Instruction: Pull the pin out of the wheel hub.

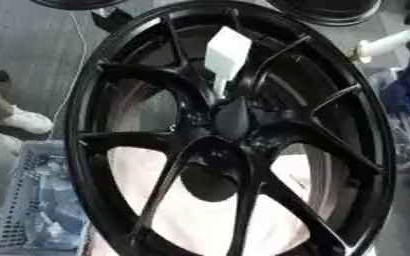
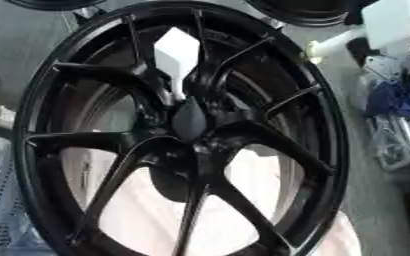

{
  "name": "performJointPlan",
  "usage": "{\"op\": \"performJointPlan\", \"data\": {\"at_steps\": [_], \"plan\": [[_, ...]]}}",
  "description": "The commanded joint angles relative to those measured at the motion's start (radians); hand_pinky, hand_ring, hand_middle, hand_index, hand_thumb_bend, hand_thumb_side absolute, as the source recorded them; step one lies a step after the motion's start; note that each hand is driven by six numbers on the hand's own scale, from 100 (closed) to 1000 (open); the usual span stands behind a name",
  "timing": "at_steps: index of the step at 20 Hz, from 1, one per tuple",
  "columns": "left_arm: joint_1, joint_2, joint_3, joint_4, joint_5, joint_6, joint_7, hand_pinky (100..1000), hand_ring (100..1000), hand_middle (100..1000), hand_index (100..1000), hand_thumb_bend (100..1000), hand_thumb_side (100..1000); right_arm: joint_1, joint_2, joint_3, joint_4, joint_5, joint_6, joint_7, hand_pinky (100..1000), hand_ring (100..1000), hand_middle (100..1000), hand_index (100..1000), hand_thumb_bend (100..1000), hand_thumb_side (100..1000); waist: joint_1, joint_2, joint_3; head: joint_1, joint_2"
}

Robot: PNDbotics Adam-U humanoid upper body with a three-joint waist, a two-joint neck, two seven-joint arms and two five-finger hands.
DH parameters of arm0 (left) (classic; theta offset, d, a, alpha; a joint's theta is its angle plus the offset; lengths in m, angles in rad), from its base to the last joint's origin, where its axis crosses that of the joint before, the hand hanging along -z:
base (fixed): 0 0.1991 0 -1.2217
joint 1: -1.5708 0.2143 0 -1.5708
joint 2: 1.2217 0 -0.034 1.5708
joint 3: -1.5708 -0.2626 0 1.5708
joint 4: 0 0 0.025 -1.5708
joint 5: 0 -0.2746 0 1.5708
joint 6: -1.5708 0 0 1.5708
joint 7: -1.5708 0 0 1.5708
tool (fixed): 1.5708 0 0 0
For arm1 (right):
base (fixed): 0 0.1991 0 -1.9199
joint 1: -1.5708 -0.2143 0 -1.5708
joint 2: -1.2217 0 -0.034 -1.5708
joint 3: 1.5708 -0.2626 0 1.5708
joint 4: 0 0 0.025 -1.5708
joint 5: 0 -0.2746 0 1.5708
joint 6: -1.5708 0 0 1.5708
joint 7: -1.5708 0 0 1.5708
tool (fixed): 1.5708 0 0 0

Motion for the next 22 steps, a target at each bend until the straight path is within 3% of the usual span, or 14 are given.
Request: {"op": "performJointPlan", "data": {"at_steps": [1, 8, 10, 14, 16, 22], "plan": [[0.005, 0.006, 0.014, -0.021, -0.01, -0.002, 0.007, 765, 759, 655, 757, 100, 725, 0.065, 0.025, -0.077, -0.011, 0.037, 0.1, -0.086, 703, 710, 527, 633, 100, 100, 0.009, -0.028, -0.011, 0.015, 0.004], [0.021, 0.0, 0.014, -0.021, -0.012, 0.001, 0.011, 765, 759, 655, 757, 100, 726, 0.235, 0.15, -0.154, -0.01, 0.118, 0.267, -0.213, 699, 733, 574, 681, 111, 100, 0.029, -0.039, -0.044, 0.04, 0.017], [0.024, -0.001, 0.013, -0.021, -0.012, 0.002, 0.009, 765, 759, 655, 757, 100, 727, 0.272, 0.187, -0.164, -0.004, 0.13, 0.318, -0.242, 702, 750, 622, 720, 133, 100, 0.033, -0.041, -0.05, 0.041, 0.018], [0.027, -0.003, 0.012, -0.021, -0.012, 0.003, 0.007, 766, 759, 655, 757, 100, 727, 0.321, 0.243, -0.17, 0.01, 0.129, 0.396, -0.27, 740, 856, 822, 871, 250, 100, 0.039, -0.044, -0.058, 0.043, 0.023], [0.029, -0.005, 0.011, -0.021, -0.012, 0.005, 0.006, 766, 759, 655, 757, 100, 728, 0.338, 0.262, -0.171, 0.022, 0.125, 0.42, -0.256, 754, 893, 864, 900, 311, 100, 0.041, -0.045, -0.06, 0.045, 0.024], [0.034, -0.008, 0.012, -0.021, -0.011, 0.007, 0.006, 767, 760, 656, 757, 100, 729, 0.368, 0.315, -0.188, 0.058, 0.123, 0.441, -0.241, 761, 920, 891, 919, 347, 100, 0.043, -0.048, -0.064, 0.057, 0.028]]}}
